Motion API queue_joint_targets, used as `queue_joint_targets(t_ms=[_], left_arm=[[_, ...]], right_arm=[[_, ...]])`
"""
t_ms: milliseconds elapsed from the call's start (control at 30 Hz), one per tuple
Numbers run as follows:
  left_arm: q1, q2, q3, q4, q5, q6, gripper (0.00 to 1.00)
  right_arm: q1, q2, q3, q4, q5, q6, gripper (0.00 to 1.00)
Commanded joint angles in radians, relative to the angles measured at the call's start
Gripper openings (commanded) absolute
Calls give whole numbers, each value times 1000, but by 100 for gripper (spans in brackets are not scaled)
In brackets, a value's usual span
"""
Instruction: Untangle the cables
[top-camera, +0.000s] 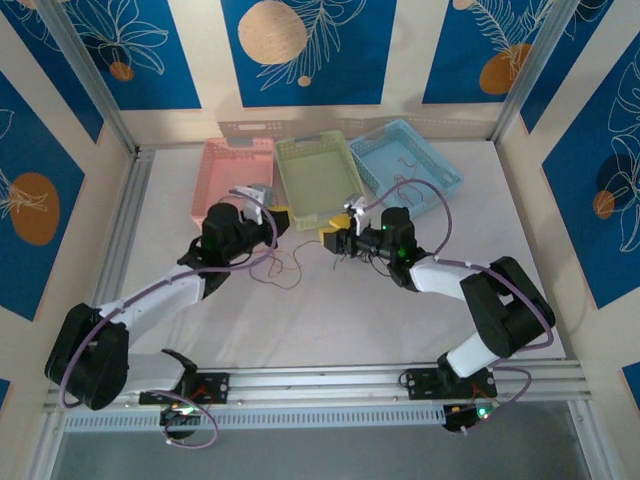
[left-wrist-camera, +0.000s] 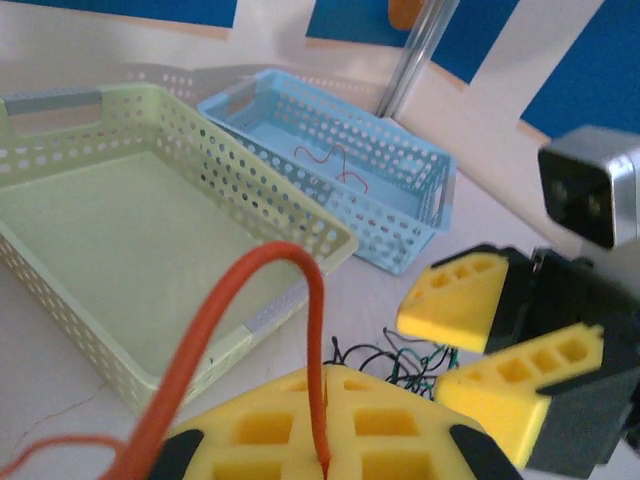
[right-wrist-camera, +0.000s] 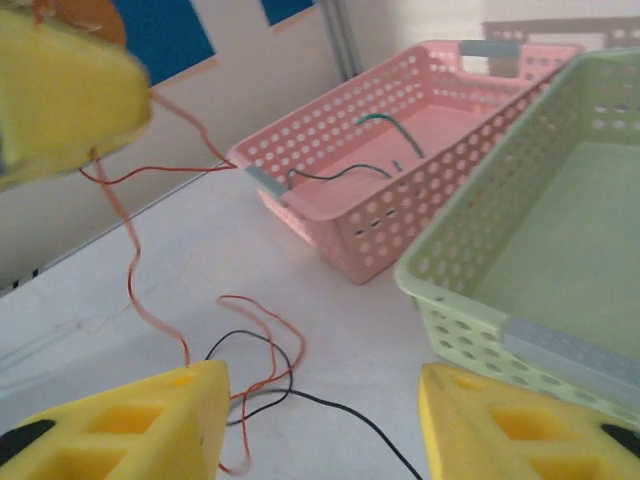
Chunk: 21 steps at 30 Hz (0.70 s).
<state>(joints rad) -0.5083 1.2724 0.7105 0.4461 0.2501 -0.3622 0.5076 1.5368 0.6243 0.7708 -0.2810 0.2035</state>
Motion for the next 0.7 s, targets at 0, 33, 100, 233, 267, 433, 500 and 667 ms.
queue_joint_targets(t_ms=[0,33,100,233,267,433,500,667], left_arm=[[8,-19,63,22,86,-90,0],[8,-22,69,26,105,-104,0],[5,-33,68,40,132,-133,0],[-2,-50,53,60,160,-176,0],[-4,-52,48,70,168,-191,0],[-35,-45,52,82,197,-218,0],[-41,-37,67,73,215,-230,0],[-71,-40,99,53,228,-240,0]], right_arm=[[66,36,8,50,-48,-100,55],[79,43,9,55,-43,-117,55],[96,62,-3,102,-66,-143,55],[132,96,-34,208,-86,-187,56],[144,102,-32,210,-86,-203,56],[178,115,-21,199,-51,-248,56],[179,121,-8,176,-59,-248,56],[198,133,11,154,-17,-277,56]])
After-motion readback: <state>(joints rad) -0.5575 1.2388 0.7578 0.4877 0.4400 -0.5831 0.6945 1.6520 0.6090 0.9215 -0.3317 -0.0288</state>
